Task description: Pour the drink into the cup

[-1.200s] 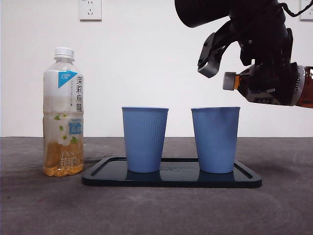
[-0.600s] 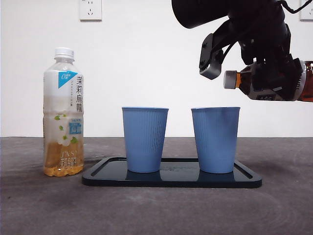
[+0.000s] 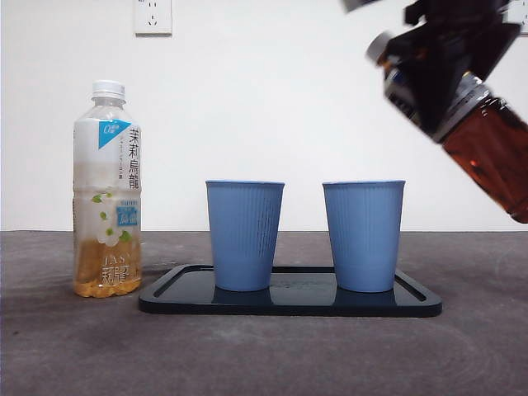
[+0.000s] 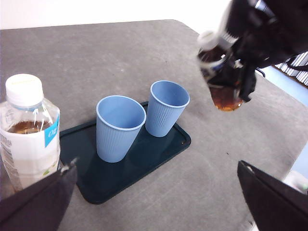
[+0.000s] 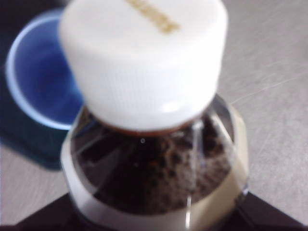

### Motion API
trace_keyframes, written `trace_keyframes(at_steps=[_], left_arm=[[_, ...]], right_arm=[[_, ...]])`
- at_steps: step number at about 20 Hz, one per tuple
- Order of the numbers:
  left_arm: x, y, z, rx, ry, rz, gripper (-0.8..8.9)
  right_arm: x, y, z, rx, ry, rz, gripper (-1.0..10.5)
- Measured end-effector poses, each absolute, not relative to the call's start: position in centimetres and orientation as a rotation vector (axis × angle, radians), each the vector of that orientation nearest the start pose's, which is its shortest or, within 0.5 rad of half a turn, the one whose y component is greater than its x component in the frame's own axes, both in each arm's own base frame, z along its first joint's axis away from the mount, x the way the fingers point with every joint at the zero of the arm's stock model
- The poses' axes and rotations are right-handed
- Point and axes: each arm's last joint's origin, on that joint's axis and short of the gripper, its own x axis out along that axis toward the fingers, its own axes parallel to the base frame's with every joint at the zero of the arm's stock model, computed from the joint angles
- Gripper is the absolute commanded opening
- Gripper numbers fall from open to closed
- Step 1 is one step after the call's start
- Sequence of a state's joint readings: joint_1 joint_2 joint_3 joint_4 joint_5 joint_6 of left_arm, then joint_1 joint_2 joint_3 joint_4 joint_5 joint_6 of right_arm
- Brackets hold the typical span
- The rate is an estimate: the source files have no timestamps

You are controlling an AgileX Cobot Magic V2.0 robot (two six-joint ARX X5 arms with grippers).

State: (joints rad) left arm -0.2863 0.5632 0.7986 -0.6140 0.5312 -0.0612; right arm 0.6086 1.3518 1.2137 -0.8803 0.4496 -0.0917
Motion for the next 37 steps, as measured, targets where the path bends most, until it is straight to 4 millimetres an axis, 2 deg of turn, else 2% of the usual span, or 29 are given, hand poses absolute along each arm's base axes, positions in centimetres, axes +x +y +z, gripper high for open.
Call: trace_keyframes(at_steps=[5,8,14,16,23,29,32,34,37], left_arm=[[10.2,-4.5,32.4,-0.107,0.431,-0.793,5.31],[10.3,-4.6,32.3,-0.108,0.437,-0.793,5.31],[10.5,-4.6,32.2,-0.109,0.451,-0.791,5.31],[10.7,-4.7,32.2,-0.11,0.456,-0.791,5.31],[11.5,-4.9,31.8,-0.114,0.495,-0.787,5.31],[12.0,-5.0,31.6,-0.117,0.517,-0.785,5.31],[12.1,-5.1,31.5,-0.117,0.521,-0.785,5.31],[12.1,-5.1,31.5,-0.117,0.521,-0.785,5.31],[12.1,-5.1,31.5,-0.117,0.521,-0.785,5.31]], right_arm=[[19.4,9.8,28.8,-0.404,0.75,0.156,2.2],[18.4,8.1,27.5,-0.243,0.594,0.15,2.2],[19.1,6.2,21.5,-0.025,0.437,0.185,2.2],[19.6,5.9,20.6,0.003,0.414,0.19,2.2],[21.4,5.4,19.8,0.043,0.387,0.213,2.2],[21.8,5.4,19.7,0.053,0.384,0.219,2.3],[21.8,5.4,19.7,0.055,0.384,0.224,3.6],[21.9,5.4,19.8,0.057,0.376,0.22,4.0],[22.1,5.5,20.7,0.061,0.34,0.223,5.0]])
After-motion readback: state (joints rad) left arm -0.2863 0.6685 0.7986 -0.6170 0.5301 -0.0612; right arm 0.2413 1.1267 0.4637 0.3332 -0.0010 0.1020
